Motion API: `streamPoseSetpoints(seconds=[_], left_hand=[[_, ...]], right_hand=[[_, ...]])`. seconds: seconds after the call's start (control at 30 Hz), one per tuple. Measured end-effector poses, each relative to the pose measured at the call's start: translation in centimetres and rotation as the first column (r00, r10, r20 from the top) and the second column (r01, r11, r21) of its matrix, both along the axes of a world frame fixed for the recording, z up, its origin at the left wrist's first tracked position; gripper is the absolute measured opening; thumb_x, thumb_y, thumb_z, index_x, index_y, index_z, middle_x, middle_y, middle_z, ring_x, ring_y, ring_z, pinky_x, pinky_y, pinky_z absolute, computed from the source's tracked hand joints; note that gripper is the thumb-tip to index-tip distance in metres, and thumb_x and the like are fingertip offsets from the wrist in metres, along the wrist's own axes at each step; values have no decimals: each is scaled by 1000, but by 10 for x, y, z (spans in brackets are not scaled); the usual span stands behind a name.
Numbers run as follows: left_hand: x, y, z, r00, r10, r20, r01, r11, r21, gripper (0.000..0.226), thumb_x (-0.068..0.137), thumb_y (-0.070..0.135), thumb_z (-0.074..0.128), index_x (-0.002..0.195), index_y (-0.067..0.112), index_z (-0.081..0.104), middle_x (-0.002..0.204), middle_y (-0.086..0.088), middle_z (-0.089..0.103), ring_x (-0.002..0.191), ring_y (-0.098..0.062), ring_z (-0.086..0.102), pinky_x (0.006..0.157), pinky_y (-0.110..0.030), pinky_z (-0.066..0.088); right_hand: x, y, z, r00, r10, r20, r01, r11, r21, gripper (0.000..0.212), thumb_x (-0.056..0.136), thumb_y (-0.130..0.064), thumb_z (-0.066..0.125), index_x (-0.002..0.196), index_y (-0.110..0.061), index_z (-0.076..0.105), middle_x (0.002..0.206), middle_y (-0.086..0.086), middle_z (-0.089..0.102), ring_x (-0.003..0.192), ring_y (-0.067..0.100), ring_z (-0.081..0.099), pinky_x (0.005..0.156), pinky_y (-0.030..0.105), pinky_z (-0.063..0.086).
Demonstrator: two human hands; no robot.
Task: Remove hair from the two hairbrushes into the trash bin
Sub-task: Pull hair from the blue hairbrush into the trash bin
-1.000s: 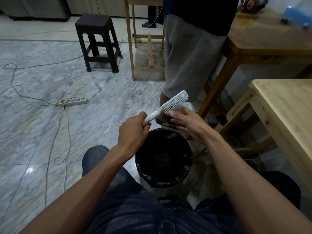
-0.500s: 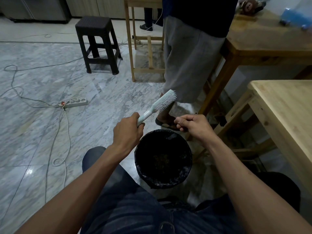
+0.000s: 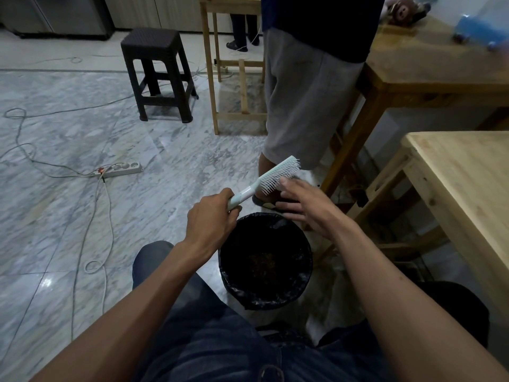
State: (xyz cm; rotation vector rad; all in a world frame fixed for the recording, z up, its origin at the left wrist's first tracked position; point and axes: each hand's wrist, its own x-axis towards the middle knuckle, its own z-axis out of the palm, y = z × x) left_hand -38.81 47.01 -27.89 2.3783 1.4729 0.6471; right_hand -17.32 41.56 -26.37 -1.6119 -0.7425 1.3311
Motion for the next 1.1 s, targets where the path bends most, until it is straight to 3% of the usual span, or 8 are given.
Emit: streamPoseSetpoints(seconds=[0.1, 0.2, 0.37, 0.5, 0.73, 0.9, 1.0, 1.1], left_hand=[[0, -2, -1, 999, -45, 9, 45, 999, 16, 19, 91, 33, 65, 95, 15, 63, 65, -2, 60, 60, -29, 56, 53, -32, 38], [-2, -2, -3, 998, -53, 41, 53, 999, -6, 19, 90, 34, 66, 92, 15, 62, 60, 2, 53, 56, -26, 52, 52, -30, 33], [-4, 1, -3, 998, -62, 26, 62, 998, -2, 17, 90, 34, 66, 91, 17, 61, 57, 7, 47, 55, -22, 47, 49, -28, 26], [-1, 0, -1, 998, -60, 3, 60, 998, 8, 15, 90, 32, 66, 90, 18, 60, 54, 9, 41, 55, -22, 45, 48, -27, 22], [-3, 4, -2, 997, -8, -78, 12, 998, 58, 18, 95, 30, 60, 91, 14, 56, 65, 3, 51, 57, -25, 47, 52, -30, 30], [-11, 3, -7, 998, 18, -68, -17, 1000, 24, 18, 94, 32, 61, 90, 15, 57, 66, 1, 54, 60, -26, 52, 54, -32, 33], [-7, 1, -5, 999, -16, -35, 16, 1000, 0, 20, 93, 35, 62, 90, 15, 58, 63, 2, 53, 58, -26, 52, 53, -30, 32], [-3, -1, -1, 997, -72, 36, 74, 995, -71, 21, 90, 37, 67, 87, 18, 59, 59, 4, 52, 55, -22, 51, 51, -29, 32]], right_hand=[[-2, 2, -2, 995, -51, -88, 58, 995, 77, 31, 95, -33, 72, 109, -5, 68, 94, 7, 79, 82, 17, 77, 80, 28, 63], [-7, 2, -5, 993, -108, -48, 114, 982, 150, 21, 97, -16, 70, 80, -5, 69, 65, 0, 69, 52, 5, 60, 57, 17, 53], [-2, -6, -8, 973, -94, 210, 63, 987, 151, 18, 97, -11, 69, 81, -6, 75, 63, -1, 67, 51, 3, 56, 59, 14, 51], [1, -10, -5, 970, -146, 195, 113, 979, 171, 21, 97, -6, 68, 79, -11, 77, 61, -2, 67, 55, 5, 57, 59, 14, 51], [17, -10, -6, 910, -413, 28, 405, 901, 154, 13, 93, -9, 73, 81, -13, 79, 65, 1, 72, 63, 13, 62, 68, 25, 54], [10, -20, -12, 956, -98, 278, 103, 995, -5, 47, 105, -37, 55, 77, -6, 77, 68, 7, 72, 61, 18, 65, 60, 20, 55], [2, -17, -18, 900, 115, 421, -74, 991, -114, 66, 98, -71, 39, 99, -19, 81, 98, -7, 78, 91, 11, 72, 88, 28, 54], [-7, -12, -17, 982, 117, 151, -122, 992, 26, 68, 82, -76, 58, 129, -27, 60, 130, -5, 68, 116, 16, 68, 103, 39, 53]])
